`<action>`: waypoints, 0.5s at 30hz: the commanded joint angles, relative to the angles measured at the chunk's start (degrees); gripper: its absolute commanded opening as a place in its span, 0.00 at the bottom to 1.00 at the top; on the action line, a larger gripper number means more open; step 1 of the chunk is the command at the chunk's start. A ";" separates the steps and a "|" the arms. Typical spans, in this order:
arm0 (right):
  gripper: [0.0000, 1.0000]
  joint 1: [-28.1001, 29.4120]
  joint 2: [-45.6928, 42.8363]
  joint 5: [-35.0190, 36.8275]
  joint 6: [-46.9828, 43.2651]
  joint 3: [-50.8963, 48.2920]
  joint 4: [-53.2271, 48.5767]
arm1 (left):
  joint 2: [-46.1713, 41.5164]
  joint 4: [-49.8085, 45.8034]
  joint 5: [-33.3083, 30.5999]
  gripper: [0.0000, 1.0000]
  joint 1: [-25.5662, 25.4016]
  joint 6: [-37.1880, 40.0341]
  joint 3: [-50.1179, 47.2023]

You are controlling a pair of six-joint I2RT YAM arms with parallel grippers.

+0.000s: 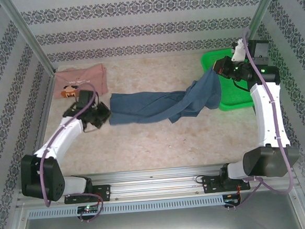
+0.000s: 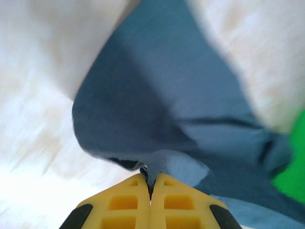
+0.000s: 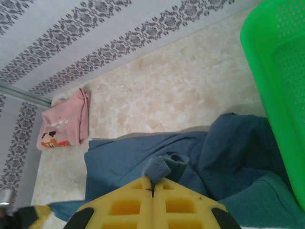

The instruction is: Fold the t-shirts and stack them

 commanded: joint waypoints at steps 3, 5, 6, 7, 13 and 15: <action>0.00 0.14 -0.23 -3.46 2.90 9.33 5.44 | -2.45 -9.46 -3.74 0.00 4.47 10.59 19.74; 0.00 0.14 -0.85 -4.11 3.62 13.29 5.74 | -2.92 -10.44 -3.63 0.00 5.93 11.95 26.42; 0.00 0.06 -1.26 -4.45 3.99 15.57 5.98 | -2.97 -10.64 -3.51 0.00 6.48 12.47 30.07; 0.00 0.05 -1.66 -4.71 4.53 17.48 6.30 | -2.86 -10.53 -2.98 0.00 6.92 12.83 32.98; 0.00 0.18 -2.61 -5.02 12.28 28.78 7.39 | 1.35 -5.09 4.55 0.00 8.97 7.98 48.19; 0.00 0.25 -1.23 -4.63 13.09 32.78 6.84 | 5.30 -6.10 6.06 0.00 9.52 8.43 55.01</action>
